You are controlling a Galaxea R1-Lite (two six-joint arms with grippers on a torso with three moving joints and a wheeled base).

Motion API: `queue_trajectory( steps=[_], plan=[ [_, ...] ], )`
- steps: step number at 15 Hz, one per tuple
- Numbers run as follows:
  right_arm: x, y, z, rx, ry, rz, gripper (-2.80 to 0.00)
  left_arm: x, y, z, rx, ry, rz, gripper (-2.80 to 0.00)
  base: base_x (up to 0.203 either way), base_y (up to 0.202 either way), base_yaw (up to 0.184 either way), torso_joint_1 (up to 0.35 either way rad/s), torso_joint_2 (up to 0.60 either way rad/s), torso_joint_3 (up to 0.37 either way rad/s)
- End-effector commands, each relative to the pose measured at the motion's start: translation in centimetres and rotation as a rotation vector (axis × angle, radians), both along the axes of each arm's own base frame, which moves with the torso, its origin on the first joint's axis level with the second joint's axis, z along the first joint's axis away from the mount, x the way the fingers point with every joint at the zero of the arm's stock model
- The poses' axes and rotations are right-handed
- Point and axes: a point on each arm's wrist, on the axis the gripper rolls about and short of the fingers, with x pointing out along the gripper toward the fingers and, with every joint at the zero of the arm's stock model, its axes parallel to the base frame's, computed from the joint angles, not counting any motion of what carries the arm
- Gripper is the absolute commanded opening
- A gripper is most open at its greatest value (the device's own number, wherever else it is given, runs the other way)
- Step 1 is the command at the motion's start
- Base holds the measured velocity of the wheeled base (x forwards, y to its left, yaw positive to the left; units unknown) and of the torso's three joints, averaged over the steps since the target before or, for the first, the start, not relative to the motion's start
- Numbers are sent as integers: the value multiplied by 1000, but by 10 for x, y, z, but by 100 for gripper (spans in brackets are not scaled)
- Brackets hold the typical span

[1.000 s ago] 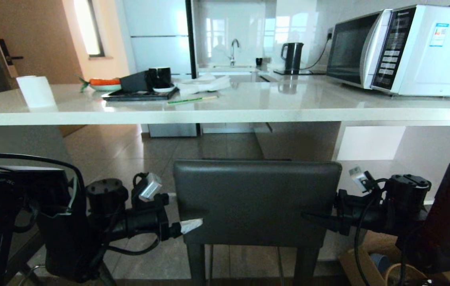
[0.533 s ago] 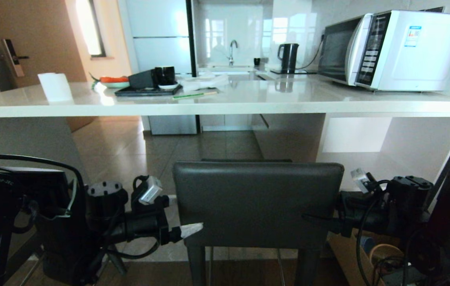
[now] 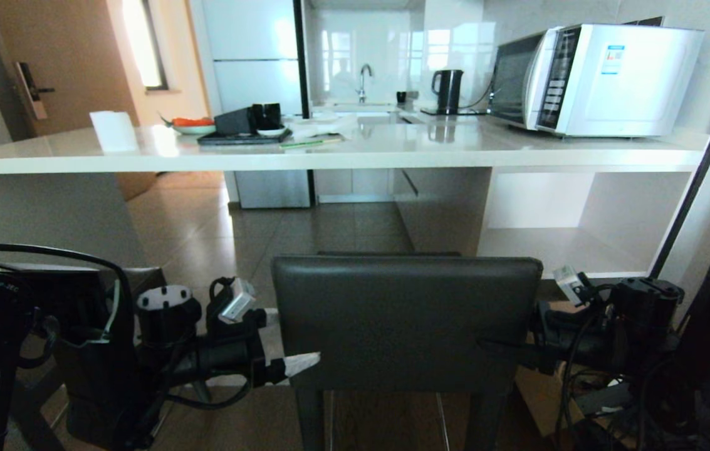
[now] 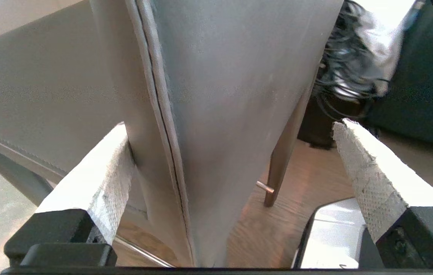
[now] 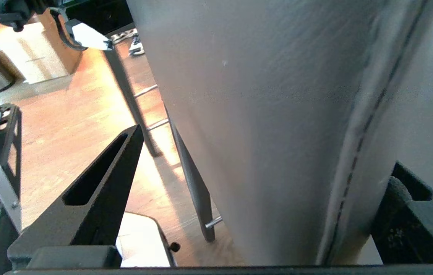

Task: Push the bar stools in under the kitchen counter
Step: Pull the gray chair out from under the dining table

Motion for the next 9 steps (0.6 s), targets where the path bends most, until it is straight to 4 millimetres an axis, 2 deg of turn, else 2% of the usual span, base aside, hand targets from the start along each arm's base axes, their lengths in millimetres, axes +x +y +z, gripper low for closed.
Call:
queue_trajectory(
  steps=[1, 6, 9],
  plan=[
    [0, 0, 1, 1, -11, 5, 0, -1, 1, 1, -3, -7, -3, 0, -146, 0, -6, -2, 7, 11],
    [0, -1, 2, 1, -14, 1, 0, -1, 2, 2, -2, -10, 5, 0, 0, 0, 0, 0, 0, 0],
    [3, -11, 4, -3, -24, -55, 0, -5, 9, 6, -4, -5, 24, 0, 0, 0, 0, 0, 0, 0]
  ],
)
